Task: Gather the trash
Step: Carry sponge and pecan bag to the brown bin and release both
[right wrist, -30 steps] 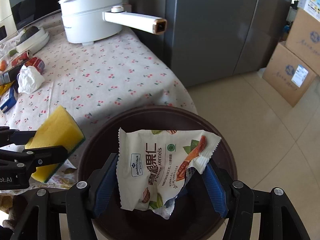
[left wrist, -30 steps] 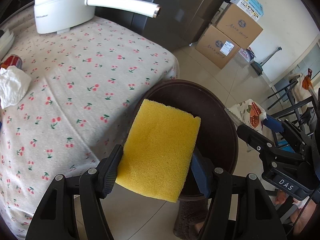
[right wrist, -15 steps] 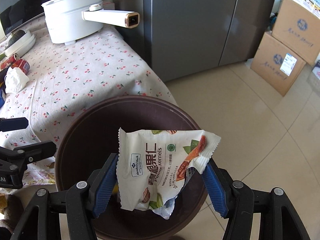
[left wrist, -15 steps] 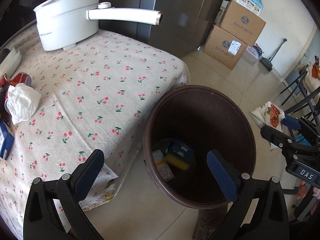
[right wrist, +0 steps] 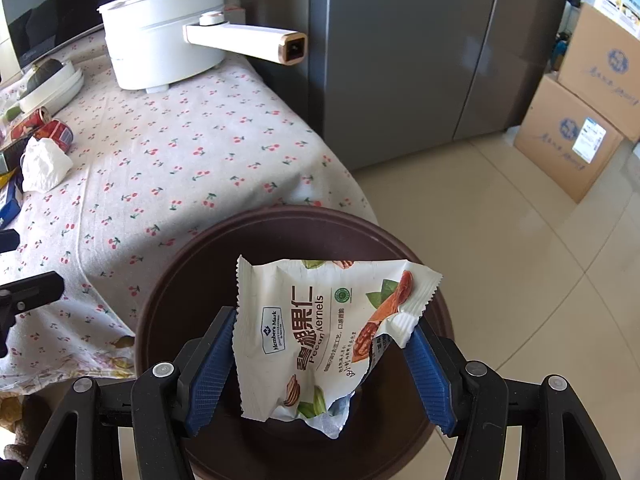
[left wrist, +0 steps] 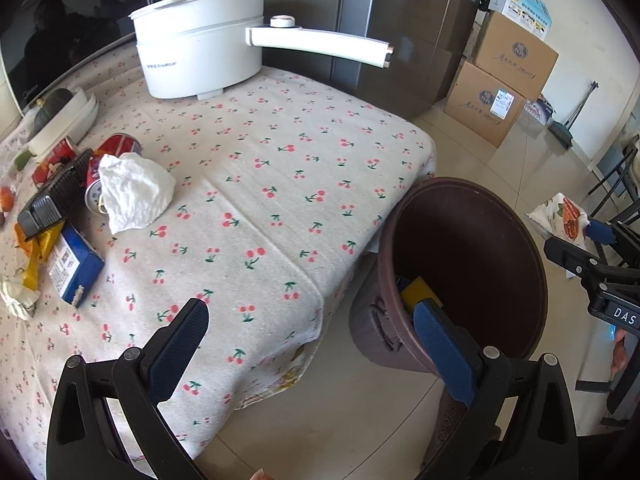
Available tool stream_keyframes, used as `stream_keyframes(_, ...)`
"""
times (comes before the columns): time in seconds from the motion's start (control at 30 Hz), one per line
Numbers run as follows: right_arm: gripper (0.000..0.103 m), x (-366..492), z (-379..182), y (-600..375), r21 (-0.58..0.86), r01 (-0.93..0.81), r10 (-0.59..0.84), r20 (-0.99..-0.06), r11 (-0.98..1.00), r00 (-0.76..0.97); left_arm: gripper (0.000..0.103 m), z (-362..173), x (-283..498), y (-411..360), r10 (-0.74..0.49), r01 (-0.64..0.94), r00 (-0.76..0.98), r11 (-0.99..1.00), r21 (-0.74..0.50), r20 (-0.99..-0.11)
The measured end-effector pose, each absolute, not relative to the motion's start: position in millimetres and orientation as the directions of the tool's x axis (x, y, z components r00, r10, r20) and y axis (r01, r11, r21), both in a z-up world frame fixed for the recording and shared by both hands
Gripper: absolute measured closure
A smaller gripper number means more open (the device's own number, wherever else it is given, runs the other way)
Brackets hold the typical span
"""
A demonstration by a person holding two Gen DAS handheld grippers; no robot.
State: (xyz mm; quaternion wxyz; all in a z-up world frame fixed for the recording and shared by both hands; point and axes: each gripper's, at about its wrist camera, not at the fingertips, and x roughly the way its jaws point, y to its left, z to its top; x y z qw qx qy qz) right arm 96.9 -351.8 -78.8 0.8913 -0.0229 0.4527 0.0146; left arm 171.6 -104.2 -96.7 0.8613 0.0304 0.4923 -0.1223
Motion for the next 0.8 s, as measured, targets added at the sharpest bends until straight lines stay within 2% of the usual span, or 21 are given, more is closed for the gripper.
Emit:
stream_keyframes(0.03,0.023,98,-78,-349,-0.023,-0.046,0.009,-0.805,0.999,0.593,0.0,-96,171,-97,-0.176,0.233,0.488,0.97,-0.066,-0.855)
stream_keyframes(0.1,0.0,100,-78,-344,0.005,-0.056,0.037,-0.803,0.998,0.595,0.0,-94,170,-85,-0.167,0.219,0.491,0.974,-0.065,-0.855)
stream_keyframes(0.43,0.0,106,-85,-299,-0.085,-0.156,0.02,-0.82,0.984,0.572,0.0,-85,163,-21,-0.126,0.131,0.506,0.989,-0.068,-0.853)
stream_keyframes(0.8,0.0,119,-81,-263,-0.052,-0.172,0.056,-0.818,0.984,0.572,0.0,-83,154,34,-0.089,0.045,0.513,0.996,-0.077,-0.854)
